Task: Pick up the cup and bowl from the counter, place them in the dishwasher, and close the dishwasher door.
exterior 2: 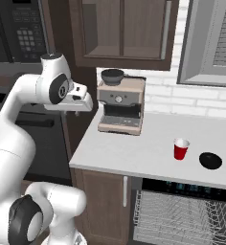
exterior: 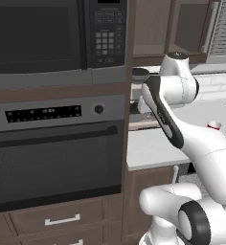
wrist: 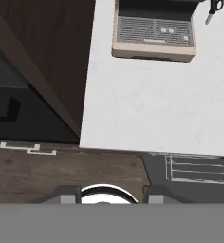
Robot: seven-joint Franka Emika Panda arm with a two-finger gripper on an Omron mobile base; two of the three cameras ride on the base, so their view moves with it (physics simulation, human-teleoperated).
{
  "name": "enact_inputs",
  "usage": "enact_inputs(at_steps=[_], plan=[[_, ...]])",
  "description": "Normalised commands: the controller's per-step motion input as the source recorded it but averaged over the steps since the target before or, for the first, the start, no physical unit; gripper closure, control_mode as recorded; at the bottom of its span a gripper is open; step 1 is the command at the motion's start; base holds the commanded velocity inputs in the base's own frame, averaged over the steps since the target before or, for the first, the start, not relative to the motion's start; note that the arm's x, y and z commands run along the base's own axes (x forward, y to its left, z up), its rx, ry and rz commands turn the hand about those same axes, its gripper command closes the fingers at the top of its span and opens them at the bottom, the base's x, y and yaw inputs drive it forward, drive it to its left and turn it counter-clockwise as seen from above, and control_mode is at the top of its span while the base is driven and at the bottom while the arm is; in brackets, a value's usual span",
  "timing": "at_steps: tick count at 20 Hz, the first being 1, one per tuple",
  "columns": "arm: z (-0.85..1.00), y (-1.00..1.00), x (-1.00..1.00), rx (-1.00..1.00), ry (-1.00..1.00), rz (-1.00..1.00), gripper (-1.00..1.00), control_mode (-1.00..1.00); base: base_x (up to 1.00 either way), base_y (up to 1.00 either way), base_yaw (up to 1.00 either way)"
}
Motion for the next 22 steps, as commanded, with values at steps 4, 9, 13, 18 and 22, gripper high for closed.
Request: enact_inputs(at_steps=[4, 9, 13, 18, 22], plan=[[-0.1, 0.0, -0.16, 0.0, -0.09, 0.0, -1.0, -1.0, 0.0, 0.0, 0.0], [-0.21, -0.14, -0.48, 0.0, -0.29, -0.03, -1.0, -1.0, 0.0, 0.0, 0.0], [-0.13, -0.01, -0.22, 0.0, -0.1, 0.0, -1.0, -1.0, 0.0, 0.0, 0.0], [0.0, 0.0, -0.01, 0.0, 0.0, 0.0, -1.0, 1.0, -0.16, 0.0, -0.01], [0.0, 0.0, 0.0, 0.0, 0.0, 0.0, -1.0, 1.0, -0.18, 0.08, -0.38]])
